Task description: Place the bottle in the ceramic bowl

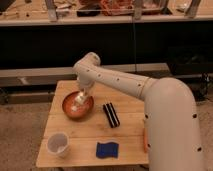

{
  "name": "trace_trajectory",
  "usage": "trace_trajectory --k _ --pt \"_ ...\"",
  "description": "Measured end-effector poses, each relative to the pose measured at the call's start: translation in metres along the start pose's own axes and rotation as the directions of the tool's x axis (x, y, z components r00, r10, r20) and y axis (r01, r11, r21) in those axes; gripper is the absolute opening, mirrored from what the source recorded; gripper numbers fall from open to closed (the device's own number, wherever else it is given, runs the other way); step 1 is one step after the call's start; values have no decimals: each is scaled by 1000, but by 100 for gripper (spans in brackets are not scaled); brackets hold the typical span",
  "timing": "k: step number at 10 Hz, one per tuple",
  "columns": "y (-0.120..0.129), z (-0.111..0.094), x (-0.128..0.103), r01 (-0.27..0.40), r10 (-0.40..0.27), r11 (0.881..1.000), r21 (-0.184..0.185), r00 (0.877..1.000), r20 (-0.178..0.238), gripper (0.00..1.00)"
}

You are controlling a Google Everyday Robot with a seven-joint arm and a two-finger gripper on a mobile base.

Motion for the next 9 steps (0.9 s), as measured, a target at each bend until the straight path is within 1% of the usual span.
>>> trace_trajectory --k 3,9 --pt "-5 2 -4 13 -13 1000 4 1000 7 1" --pt "-10 5 -5 31 -31 999 11 999 7 1"
